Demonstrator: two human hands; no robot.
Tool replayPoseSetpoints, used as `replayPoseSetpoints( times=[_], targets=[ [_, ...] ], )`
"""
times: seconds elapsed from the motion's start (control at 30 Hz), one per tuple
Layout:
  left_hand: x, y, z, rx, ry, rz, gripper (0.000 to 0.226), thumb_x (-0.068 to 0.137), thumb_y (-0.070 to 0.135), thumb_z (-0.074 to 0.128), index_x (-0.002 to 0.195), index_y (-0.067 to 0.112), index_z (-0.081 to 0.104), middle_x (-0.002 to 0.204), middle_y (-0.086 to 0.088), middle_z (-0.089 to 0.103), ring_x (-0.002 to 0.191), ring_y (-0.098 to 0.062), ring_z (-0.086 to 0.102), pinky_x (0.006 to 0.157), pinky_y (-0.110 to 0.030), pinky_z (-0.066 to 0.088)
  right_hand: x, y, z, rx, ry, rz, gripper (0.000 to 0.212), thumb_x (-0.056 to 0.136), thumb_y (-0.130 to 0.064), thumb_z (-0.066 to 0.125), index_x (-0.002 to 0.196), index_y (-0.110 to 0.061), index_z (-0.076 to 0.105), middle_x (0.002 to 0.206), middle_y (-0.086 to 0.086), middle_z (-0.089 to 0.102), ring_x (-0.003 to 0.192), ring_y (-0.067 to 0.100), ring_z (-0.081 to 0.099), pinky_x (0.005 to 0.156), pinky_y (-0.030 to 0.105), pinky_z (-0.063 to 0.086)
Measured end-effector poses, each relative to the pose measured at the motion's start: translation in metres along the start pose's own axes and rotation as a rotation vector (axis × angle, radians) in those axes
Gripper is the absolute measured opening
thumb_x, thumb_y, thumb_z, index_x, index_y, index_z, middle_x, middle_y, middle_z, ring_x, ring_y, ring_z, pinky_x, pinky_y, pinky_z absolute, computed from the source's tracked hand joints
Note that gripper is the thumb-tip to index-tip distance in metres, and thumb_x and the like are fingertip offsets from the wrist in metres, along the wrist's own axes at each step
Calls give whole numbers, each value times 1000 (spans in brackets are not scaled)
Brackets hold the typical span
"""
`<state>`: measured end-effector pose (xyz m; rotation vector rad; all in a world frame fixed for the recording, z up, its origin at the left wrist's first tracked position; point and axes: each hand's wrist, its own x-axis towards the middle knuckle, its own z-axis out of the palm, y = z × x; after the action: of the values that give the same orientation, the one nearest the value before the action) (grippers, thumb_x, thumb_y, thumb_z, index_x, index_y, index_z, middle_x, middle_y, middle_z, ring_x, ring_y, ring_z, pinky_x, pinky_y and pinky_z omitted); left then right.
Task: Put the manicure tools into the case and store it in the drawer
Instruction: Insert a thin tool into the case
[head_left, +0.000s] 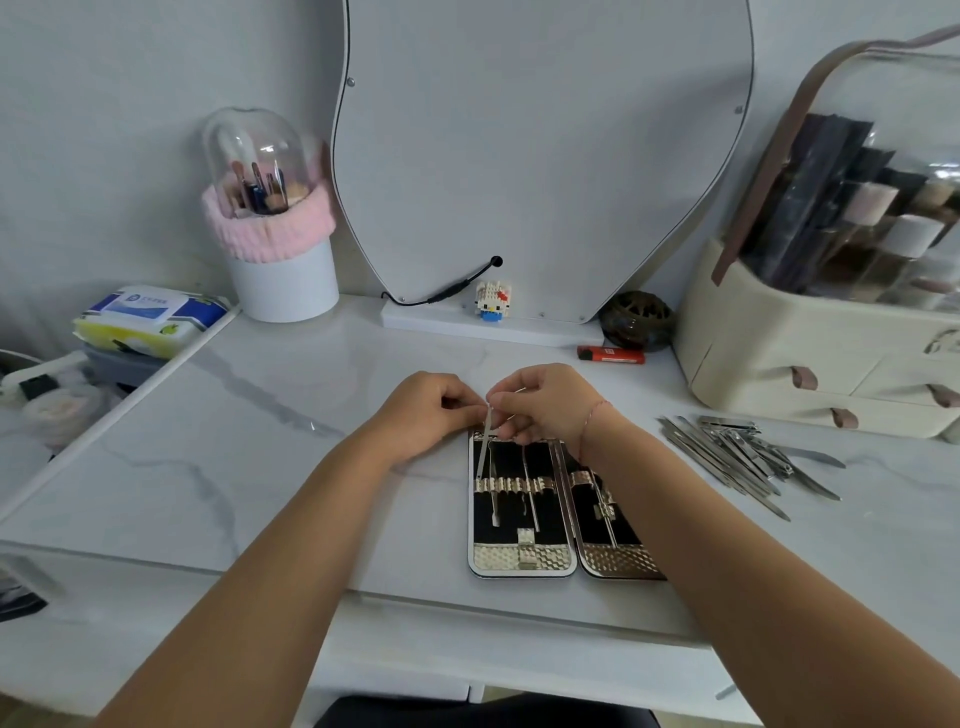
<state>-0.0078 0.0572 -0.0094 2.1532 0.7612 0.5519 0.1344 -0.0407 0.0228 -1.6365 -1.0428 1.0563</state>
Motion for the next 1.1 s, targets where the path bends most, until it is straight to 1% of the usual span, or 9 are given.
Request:
replayPoseSetpoints(
  times=[0.17,0.23,0.37,0.5,0.6,0.8,0.93,1.0,1.1],
  targets=[
    [1,-2,0,31,16,-3,4,79,24,71,78,27,68,81,0,70,79,-16,63,74,-29,46,6,-7,3,-165,-41,35,6,88,-11,60,90,-6,61,69,10,67,49,11,62,44,18,46],
    [2,-2,1,37,23,-8,2,79,24,71,80,24,68,81,-3,69,78,-18,62,72,-30,45,6,-7,4,-219,-40,8,4,88,-11,60,89,-7,61,67,9,67,48,11,60,43,18,45],
    [3,-2,0,40,17,-1,7,79,27,71,76,30,66,81,0,69,77,-15,61,70,-27,45,2,0,1,-289,-9,-89,5,87,-10,59,89,-7,63,69,9,67,53,14,60,49,21,47],
    [2,-4,-2,49,-18,18,1,80,26,70,81,26,69,86,7,67,81,-7,61,74,-23,46,1,7,-3,-334,-29,-133,14,89,-9,55,96,-6,67,71,6,66,56,9,60,52,17,48],
    [-3,-8,-4,89,-29,34,7,81,25,69,88,24,72,93,7,60,83,-3,56,74,-18,40,0,9,-3,-389,-55,-166,19,91,-8,52,100,-12,68,71,1,65,60,10,61,57,16,49],
    [-9,-9,-5,113,7,24,4,80,22,70,84,23,70,103,3,57,97,-11,54,83,-21,39,0,11,-7,-485,-126,-183,30,89,-6,50,105,-24,69,68,-1,64,62,9,59,69,19,51],
    [-10,-8,-6,134,-24,33,5,83,21,67,87,22,70,107,4,55,103,-11,52,89,-22,38,-2,8,-8,-542,-160,-204,29,90,-7,51,100,-29,69,67,-4,64,60,3,58,66,14,48],
    [-10,-7,-6,130,-31,25,3,83,21,67,84,24,69,109,5,55,104,-10,50,90,-22,36,-3,10,-9,-551,-177,-225,31,90,-8,51,94,-33,68,76,1,66,69,9,62,71,19,51],
    [-11,-6,-5,123,-46,24,9,83,22,66,79,30,66,111,6,54,106,-10,49,90,-22,35,-6,14,-11,-596,-189,-272,33,90,-7,51,90,-34,69,91,6,65,82,19,64,82,32,54]
  ],
)
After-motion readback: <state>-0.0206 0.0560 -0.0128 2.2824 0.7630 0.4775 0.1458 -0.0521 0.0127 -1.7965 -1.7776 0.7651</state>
